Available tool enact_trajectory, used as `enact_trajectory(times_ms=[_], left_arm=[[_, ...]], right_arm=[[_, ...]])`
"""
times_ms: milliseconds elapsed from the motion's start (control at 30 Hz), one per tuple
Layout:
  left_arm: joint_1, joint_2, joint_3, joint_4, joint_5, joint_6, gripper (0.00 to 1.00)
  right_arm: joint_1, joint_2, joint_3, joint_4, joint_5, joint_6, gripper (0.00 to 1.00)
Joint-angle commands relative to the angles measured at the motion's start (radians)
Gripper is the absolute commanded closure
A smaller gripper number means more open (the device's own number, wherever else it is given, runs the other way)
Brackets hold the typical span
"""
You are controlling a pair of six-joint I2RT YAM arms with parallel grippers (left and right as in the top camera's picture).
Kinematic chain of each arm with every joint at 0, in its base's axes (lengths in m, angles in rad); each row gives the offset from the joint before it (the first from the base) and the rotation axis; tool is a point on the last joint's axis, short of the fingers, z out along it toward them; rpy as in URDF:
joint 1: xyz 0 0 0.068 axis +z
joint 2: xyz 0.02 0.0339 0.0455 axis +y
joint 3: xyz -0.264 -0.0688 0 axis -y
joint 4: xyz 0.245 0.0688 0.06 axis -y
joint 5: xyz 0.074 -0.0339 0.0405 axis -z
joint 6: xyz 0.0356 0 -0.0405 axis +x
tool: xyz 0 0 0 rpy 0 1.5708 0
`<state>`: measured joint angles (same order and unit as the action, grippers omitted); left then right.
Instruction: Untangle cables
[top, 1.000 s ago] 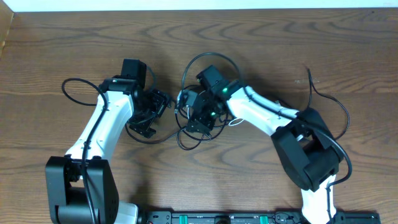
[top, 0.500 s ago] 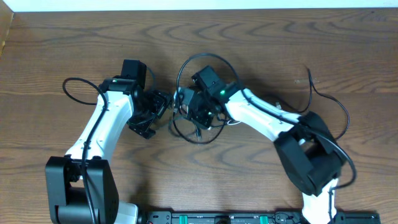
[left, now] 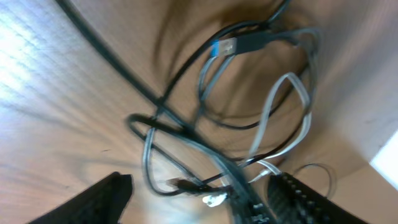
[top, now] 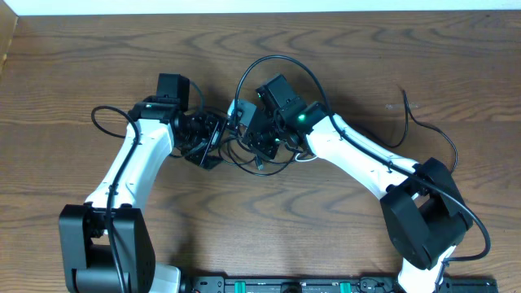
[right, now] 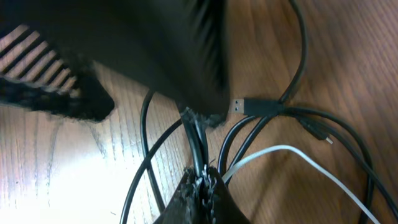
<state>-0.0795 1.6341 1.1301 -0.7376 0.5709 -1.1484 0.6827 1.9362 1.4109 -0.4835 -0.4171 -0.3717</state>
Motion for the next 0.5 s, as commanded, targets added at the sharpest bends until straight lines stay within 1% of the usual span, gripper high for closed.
enact_trajectory(times_ms=[0,33,100,133,200,433,467], left_arm=[[0.0,-0.007,0.02,0.032,0.017,-0.105,0.41],[0.0,-0.007,0.02,0.034,0.012,-0.124,0.5],[0.0,-0.006,0.02,0.036,-0.026,-0.134,0.6],[0.0,-0.006,0.02,0.036,-0.053,-0.134,0.63],[0.0,-0.004,0.019,0.035,-0.083,-0.133,0.63],[-0.007,0.015,-0.003,0.034,-0.086,-0.133,0.63],[-0.006,0.015,-0.003,0.034,-0.087,-0.133,0.65]], right_arm=[[0.012,-0.009,0.014,-0.003,-0.011,0.005,0.99],[0.012,-0.009,0.014,-0.003,-0.011,0.005,0.99],[0.012,-0.009,0.014,-0.002,-0.011,0.005,0.99],[0.013,-0.009,0.014,0.002,-0.011,0.005,0.99],[0.013,-0.009,0.014,0.01,-0.011,0.005,0.99],[0.013,-0.009,0.014,0.044,-0.012,0.004,0.99],[0.013,-0.009,0.014,0.046,-0.012,0.004,0.99]])
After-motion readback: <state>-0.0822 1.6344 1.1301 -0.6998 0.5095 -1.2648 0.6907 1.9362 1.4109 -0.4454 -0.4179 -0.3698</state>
